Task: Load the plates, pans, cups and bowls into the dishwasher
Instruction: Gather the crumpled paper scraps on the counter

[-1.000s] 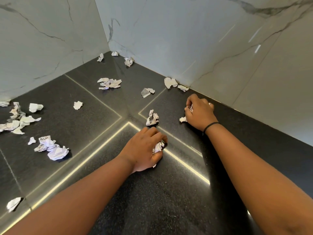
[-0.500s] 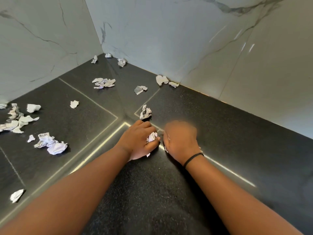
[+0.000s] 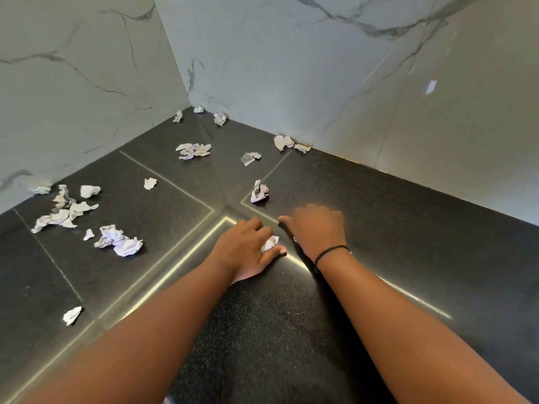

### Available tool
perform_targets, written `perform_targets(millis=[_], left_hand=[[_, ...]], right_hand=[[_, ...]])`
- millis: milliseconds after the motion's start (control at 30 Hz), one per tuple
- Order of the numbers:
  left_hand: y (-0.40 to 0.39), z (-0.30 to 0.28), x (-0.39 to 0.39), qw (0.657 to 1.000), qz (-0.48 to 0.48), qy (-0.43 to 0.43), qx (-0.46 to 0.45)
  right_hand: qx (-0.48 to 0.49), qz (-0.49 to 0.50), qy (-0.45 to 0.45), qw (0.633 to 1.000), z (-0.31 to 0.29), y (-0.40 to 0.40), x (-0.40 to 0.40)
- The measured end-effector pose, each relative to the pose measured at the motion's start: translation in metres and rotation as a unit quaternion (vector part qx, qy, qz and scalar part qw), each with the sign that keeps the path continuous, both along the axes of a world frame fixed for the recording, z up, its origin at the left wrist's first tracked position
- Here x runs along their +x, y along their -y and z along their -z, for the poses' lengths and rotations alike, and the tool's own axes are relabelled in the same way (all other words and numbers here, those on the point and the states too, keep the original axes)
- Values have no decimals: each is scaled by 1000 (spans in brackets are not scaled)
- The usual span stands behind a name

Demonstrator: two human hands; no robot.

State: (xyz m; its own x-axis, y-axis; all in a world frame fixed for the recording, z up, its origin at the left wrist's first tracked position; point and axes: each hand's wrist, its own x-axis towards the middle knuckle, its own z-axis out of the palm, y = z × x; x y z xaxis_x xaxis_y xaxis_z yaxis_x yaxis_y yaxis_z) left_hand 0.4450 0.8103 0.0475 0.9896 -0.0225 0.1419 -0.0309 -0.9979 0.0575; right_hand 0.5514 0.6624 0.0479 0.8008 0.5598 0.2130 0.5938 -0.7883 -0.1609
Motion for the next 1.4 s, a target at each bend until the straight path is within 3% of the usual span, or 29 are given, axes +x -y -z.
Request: perform_targets(millis=[400, 733, 800, 867, 933, 967, 1033, 1067, 1100, 1267, 1400], left_hand=[[17, 9, -29, 998, -56, 43, -1], [32, 2, -170, 991, -83, -22, -99], [34, -4, -206, 985, -106, -35, -134], [35, -12, -238, 960, -146, -39, -237], [39, -23, -262, 896, -192, -33, -398], [42, -30, -273, 831, -223, -23, -508], [51, -39, -292, 631, -294, -28, -717], [55, -41, -301, 539, -320, -51, -778], [59, -38, -311, 480, -334, -75, -808], [84, 14, -357, 323, -389, -120, -855], [99, 99, -384, 269, -486, -152, -818]], right_hand=[[-38, 9, 30, 999, -1, 23, -40], [-68, 81, -19, 994, -2, 52, -163], [-32, 100, -49, 993, -8, 45, -193], [101, 146, -106, 978, -19, 34, -222], [286, 184, -184, 922, -34, 16, -255], [391, 197, -242, 866, -43, 7, -273], [548, 224, -383, 709, -55, -8, -310], [576, 229, -445, 646, -58, -11, -326], [575, 230, -492, 612, -57, -11, -341], [538, 272, -614, 509, -2, 2, -395], [493, 333, -687, 417, 92, 12, -418]])
